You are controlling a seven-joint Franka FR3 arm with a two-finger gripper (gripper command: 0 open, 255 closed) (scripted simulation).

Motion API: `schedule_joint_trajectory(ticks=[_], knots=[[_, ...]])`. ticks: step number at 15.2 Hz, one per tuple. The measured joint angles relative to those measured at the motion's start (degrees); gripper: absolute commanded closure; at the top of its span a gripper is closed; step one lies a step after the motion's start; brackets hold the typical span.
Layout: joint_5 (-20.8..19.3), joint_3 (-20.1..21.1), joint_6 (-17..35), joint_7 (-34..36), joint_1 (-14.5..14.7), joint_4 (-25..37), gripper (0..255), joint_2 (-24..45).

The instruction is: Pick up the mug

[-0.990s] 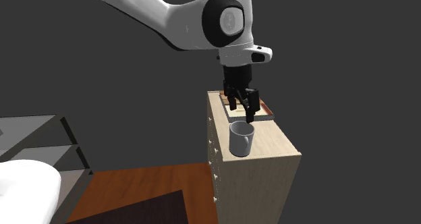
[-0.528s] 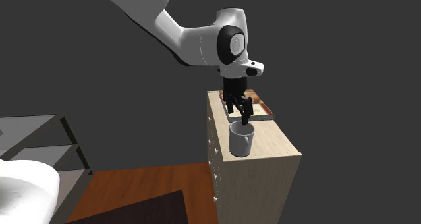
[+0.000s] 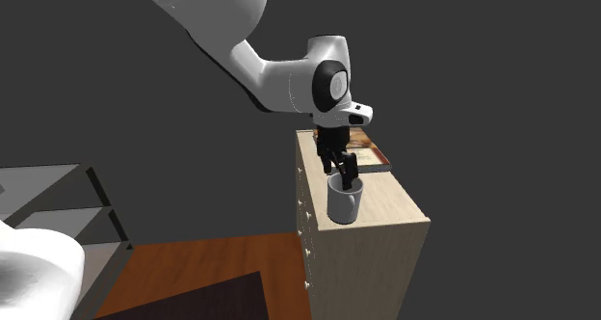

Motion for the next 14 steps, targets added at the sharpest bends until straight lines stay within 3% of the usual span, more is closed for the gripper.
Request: schedule_joint_trajectory(ticks=[14], knots=[[1.1,0.06,-1.78,-1.07,-0.2,0.88,255,-1.21]])
